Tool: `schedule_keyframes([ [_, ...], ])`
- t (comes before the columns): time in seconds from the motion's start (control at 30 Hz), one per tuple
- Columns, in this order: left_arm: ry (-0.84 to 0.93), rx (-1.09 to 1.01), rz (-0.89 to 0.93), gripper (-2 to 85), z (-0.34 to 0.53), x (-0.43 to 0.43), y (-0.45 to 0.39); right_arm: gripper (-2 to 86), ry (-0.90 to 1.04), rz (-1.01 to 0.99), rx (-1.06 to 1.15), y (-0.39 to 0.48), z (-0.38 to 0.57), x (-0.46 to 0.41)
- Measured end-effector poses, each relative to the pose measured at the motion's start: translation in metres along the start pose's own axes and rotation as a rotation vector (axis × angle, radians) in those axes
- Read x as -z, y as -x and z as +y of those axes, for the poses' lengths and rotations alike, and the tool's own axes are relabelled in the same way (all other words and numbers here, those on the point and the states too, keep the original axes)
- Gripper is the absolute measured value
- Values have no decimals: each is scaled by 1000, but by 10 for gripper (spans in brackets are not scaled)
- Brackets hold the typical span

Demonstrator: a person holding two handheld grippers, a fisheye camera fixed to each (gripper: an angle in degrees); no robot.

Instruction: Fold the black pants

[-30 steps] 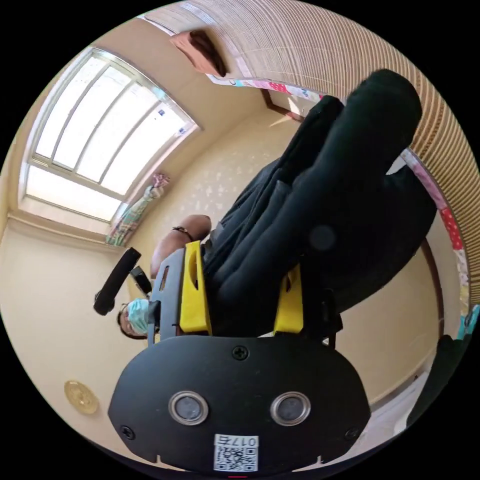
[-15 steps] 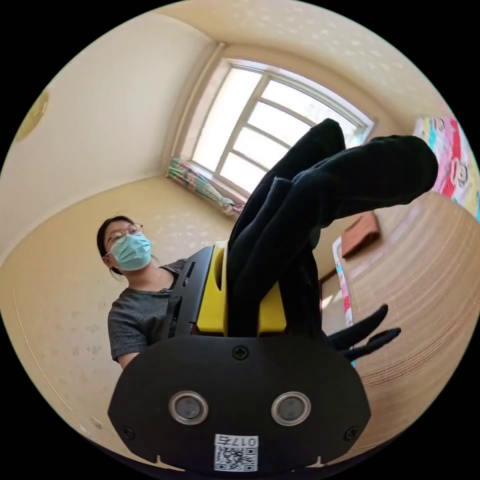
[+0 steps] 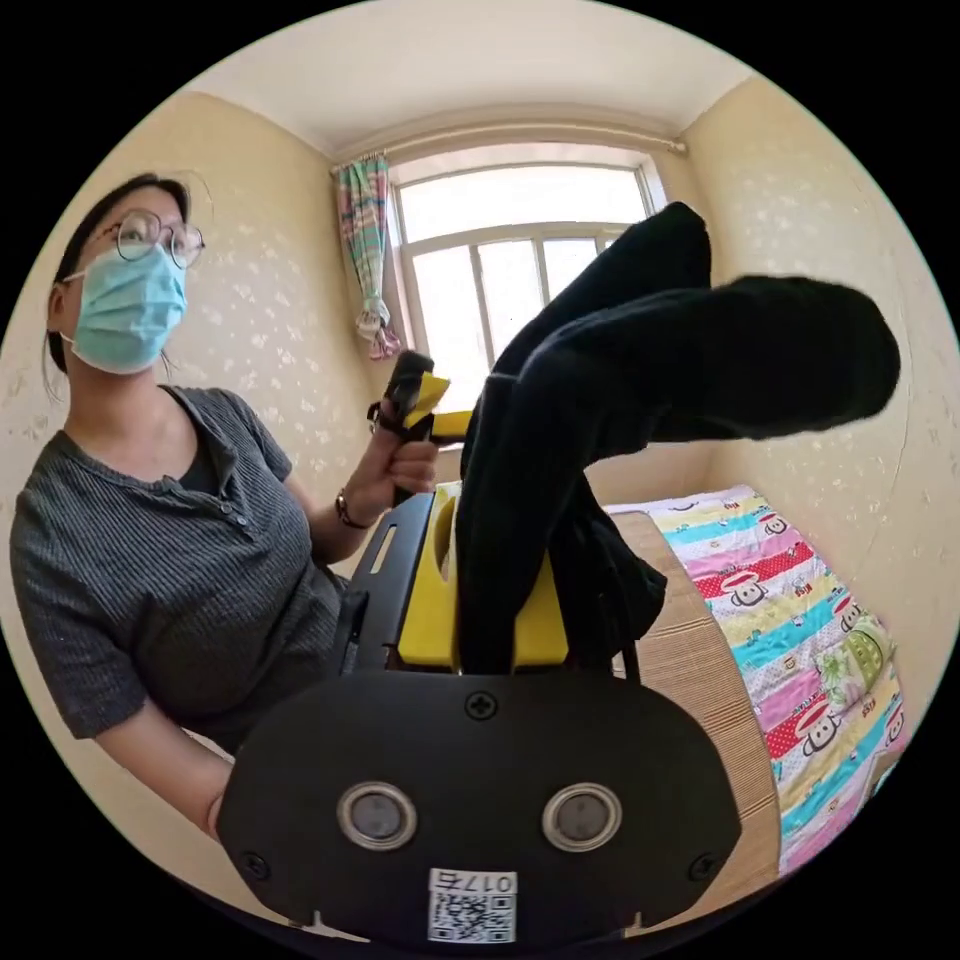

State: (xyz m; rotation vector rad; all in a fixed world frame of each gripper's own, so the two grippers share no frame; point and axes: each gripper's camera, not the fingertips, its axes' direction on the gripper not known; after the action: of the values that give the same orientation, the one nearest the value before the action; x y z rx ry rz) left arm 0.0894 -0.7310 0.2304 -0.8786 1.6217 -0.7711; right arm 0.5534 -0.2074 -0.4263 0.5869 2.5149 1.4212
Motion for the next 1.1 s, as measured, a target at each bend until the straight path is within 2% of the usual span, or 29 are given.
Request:
schedule_keyframes([
  [0.1, 62, 45, -87, 182, -10, -16, -9, 47, 186, -9, 11, 27, 21, -76],
  [0.17, 294, 153, -205, 179, -6, -59, 4, 45, 266, -21, -11, 37, 40, -119],
  [0.23, 437, 213, -310, 160, 10, -83, 26, 43, 373, 6, -78, 43, 71, -167],
  [0.3, 500, 323, -269, 111, 37, -90, 59, 43, 435, -13, -115, 48, 97, -194],
  [0.37, 556, 503, -115, 73, 76, -91, 95, 44, 485, -39, -147, 57, 120, -216],
  [0.43, 566, 545, -64, 61, 96, -87, 97, 48, 525, -37, -159, 76, 147, -231],
  [0.5, 538, 528, -23, 54, 104, -79, 84, 52, 521, -21, -191, 86, 165, -229],
  [0.67, 321, 404, 156, 42, 74, -25, 37, 59, 392, 33, -369, 78, 213, -181],
  [0.93, 17, 198, 375, 39, 12, 69, -27, 75, -33, -137, -531, 35, 279, -105],
  [1.0, -46, 202, 390, 38, 8, 88, -38, 68, -112, -173, -547, 25, 290, -99],
  [1.1, -98, 216, 298, 37, 2, 115, -58, 49, -146, -175, -527, 20, 296, -102],
])
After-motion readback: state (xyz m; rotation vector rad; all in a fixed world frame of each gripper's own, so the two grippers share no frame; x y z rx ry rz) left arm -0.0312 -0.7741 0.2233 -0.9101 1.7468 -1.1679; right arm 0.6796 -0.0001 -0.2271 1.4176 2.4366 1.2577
